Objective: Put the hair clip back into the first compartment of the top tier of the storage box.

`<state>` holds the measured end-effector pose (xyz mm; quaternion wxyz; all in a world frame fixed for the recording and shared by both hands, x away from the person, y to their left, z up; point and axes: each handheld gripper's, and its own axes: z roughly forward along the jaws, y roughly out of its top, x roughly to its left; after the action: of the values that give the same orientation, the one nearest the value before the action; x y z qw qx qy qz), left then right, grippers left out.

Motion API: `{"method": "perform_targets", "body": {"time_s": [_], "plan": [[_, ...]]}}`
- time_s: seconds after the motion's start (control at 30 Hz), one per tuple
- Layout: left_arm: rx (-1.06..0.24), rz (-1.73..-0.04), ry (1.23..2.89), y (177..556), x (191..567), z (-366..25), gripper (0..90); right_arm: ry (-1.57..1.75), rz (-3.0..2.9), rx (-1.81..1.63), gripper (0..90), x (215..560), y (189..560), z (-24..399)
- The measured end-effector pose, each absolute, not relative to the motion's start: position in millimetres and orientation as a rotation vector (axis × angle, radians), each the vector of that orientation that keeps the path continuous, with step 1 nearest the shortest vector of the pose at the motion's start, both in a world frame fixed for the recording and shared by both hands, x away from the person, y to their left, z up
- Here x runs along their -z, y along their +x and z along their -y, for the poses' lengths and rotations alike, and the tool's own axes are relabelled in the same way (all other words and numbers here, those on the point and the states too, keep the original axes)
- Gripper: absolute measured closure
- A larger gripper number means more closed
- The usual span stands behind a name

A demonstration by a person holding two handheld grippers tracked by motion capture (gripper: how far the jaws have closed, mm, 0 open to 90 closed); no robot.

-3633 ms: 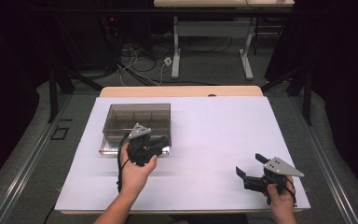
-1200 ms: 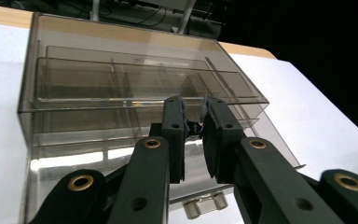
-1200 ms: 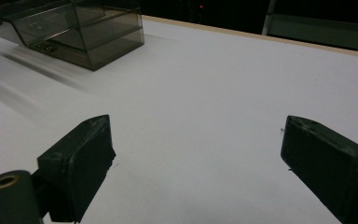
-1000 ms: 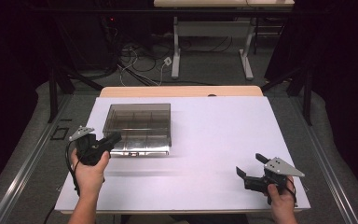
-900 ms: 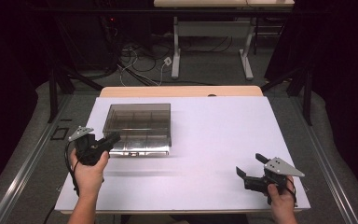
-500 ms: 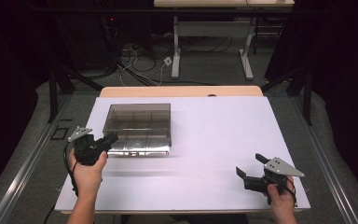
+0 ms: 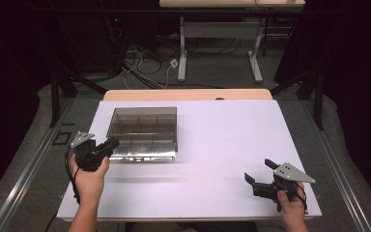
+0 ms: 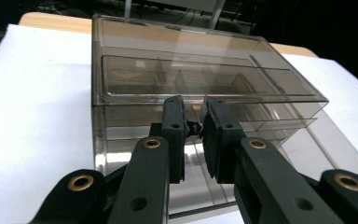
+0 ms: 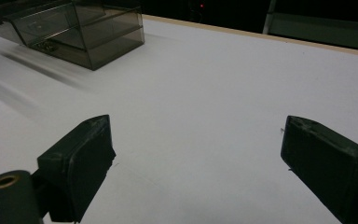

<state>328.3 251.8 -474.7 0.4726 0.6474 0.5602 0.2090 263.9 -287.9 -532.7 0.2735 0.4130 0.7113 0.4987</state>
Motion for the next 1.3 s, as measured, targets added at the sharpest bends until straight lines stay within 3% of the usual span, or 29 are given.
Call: {"method": "perform_targets", "body": {"time_s": [1.3], "plan": [[-0.539,-1.450,1.654,335.6,492.7,-253.8,78.8,1.105,-1.914,-1.342,8.8,532.0,263.6,288.4]]}}
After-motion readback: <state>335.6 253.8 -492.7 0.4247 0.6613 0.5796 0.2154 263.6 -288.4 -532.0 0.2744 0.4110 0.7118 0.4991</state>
